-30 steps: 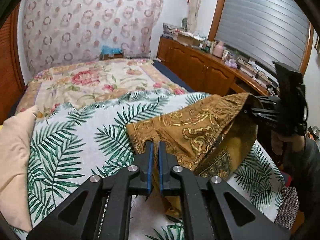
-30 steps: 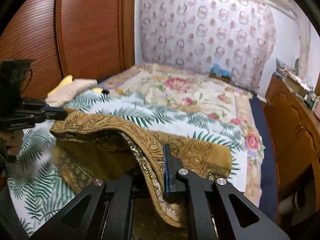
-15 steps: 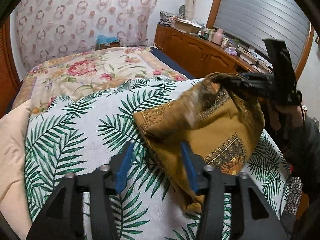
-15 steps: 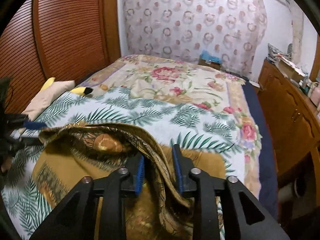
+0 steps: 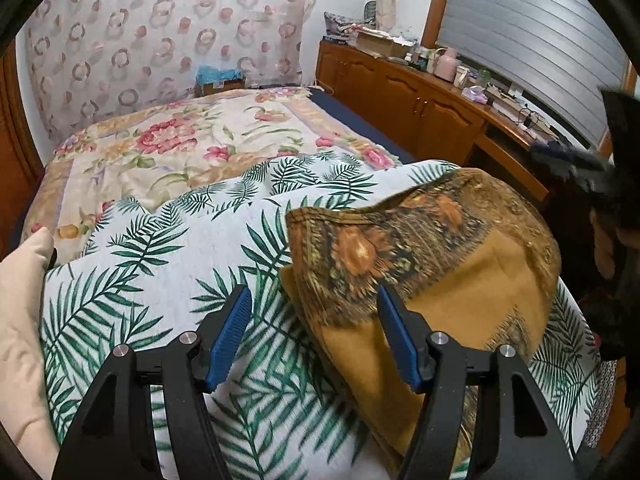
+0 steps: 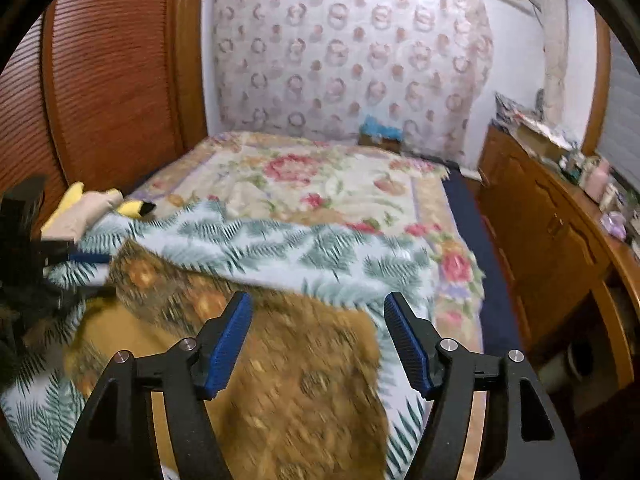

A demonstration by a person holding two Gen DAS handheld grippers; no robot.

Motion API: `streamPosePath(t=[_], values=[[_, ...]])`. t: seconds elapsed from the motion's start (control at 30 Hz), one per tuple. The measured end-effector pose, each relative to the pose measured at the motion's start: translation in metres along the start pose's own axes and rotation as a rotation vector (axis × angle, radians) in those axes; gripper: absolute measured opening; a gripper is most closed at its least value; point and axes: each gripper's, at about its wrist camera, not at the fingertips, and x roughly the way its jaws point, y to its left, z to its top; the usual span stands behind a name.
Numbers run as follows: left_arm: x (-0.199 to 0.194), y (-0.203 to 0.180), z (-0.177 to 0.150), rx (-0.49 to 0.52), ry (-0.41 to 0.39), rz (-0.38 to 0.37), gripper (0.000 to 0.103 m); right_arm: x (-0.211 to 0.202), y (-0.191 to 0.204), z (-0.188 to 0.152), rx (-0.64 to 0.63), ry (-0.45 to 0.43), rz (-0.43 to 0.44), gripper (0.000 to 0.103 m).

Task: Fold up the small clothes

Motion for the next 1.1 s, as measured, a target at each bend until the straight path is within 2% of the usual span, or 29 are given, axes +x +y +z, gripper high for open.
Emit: streamPosePath(t=[0.1,0.33,0.67,0.77,0.9,0.97,1.03,1.1], values=[[0.010,0.006,0.002,-0.011,0.019,0.010,0.066,0.009,-0.009,-0.022,0.027,0.062,-0.025,0.071],[0.026,0.015,-0.002,-0.044,0.054,0.003,0.066,0.037,-0.024,-0.055,0.127,0.124,0.029,0.071],[0.030,0.014,-0.001,-0.035,0.042,-0.013,0.065,0.077,-0.040,-0.055,0.185,0.154,0.141,0.071],[0.032,0.013,0.000,-0.038,0.033,-0.035,0.058,0.079,-0.038,-0.052,0.148,0.143,0.168,0.069],[0.035,0.009,0.001,-0.037,0.040,-0.080,0.031,0.078,-0.040,-0.052,0.114,0.133,0.206,0.045],[0.036,0.004,0.002,-0.029,0.045,-0.081,0.023,0.077,-0.042,-0.054,0.102,0.129,0.212,0.032],[0.033,0.000,0.003,-0.028,0.039,-0.081,0.009,0.074,-0.044,-0.054,0.097,0.116,0.207,0.016],[0.024,-0.003,0.004,-0.025,0.017,-0.086,0.007,0.066,-0.045,-0.053,0.096,0.083,0.210,0.014]])
